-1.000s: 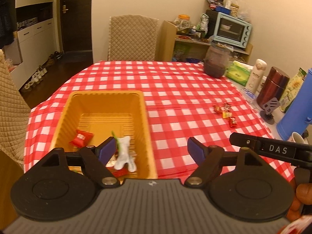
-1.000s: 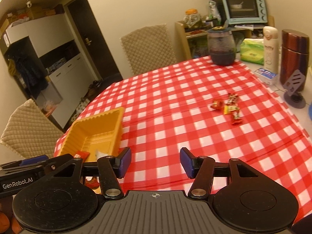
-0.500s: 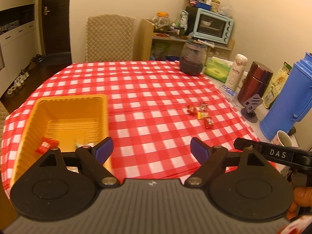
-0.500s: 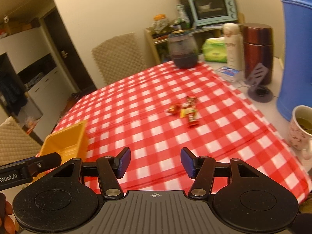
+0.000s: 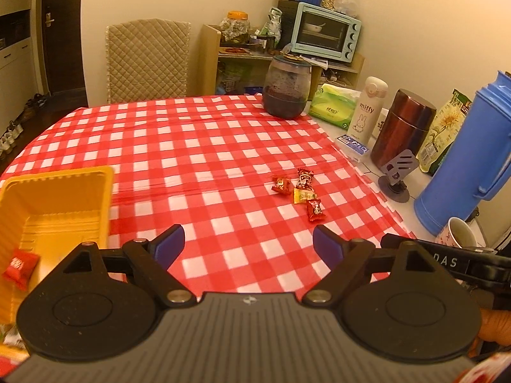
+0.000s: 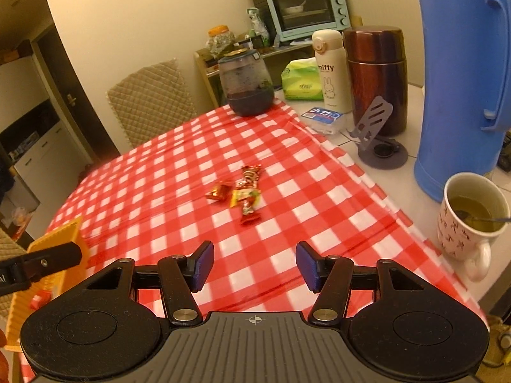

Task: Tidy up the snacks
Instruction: 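Move both grippers back toward the remaining small candies, then grasp the red-brown wrapped candy with the right gripper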

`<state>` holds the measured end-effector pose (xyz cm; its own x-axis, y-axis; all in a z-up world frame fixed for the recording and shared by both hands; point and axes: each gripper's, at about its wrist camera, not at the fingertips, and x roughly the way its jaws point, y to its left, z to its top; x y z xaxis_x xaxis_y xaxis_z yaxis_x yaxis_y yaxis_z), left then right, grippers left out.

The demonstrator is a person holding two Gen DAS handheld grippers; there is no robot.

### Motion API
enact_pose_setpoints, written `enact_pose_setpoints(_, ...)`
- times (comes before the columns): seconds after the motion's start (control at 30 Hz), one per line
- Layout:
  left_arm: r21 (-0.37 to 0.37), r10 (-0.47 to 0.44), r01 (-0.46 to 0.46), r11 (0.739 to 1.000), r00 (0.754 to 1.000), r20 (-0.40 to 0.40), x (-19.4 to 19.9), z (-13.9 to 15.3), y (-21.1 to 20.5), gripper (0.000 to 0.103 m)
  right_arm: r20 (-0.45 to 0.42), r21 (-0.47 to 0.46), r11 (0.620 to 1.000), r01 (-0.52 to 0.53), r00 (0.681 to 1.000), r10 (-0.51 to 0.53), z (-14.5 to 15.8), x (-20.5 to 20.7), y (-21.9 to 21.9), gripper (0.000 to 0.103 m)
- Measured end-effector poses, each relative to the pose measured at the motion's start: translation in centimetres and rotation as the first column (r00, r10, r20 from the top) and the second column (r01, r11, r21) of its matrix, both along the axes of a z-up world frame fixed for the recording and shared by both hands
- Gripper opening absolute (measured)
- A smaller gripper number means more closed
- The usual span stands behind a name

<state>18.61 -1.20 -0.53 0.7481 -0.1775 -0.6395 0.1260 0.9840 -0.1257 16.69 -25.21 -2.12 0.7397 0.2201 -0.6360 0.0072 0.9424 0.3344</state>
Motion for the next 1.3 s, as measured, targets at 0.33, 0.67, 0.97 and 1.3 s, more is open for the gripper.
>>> enact_pose_setpoints(0.33, 0.011, -0.005, 0.005, 1.000, 1.000, -0.020, 5.5, -3.0, -1.3, 0.086, 0.012, -0.062, 0.996, -0.058, 0.998, 0.059, -2.8, 5.4, 0.1, 0.057)
enact_pose_setpoints(0.67, 0.022, -0.007, 0.008, 1.000, 0.999, -0.037, 10.0, -5.7, -1.3, 0.086, -0.009, -0.117, 0.976, -0.185, 0.983, 0.185, -5.8, 10.8, 2.5, 0.055)
enact_pose_setpoints(0.97, 0.022, -0.019, 0.020, 1.000, 0.999, -0.038, 12.0, -6.8, -1.5, 0.086, -0.073, -0.146, 0.955, -0.258, 0.966, 0.250, -8.5, 15.0, 3.8, 0.037)
enact_pose_setpoints(1.3, 0.035, -0.071, 0.072, 0.997, 0.997, -0.043, 13.8, -8.2, -3.0, 0.085, -0.061, -0.155, 0.962, -0.223, 0.974, 0.216, -8.0, 15.1, 3.1, 0.017)
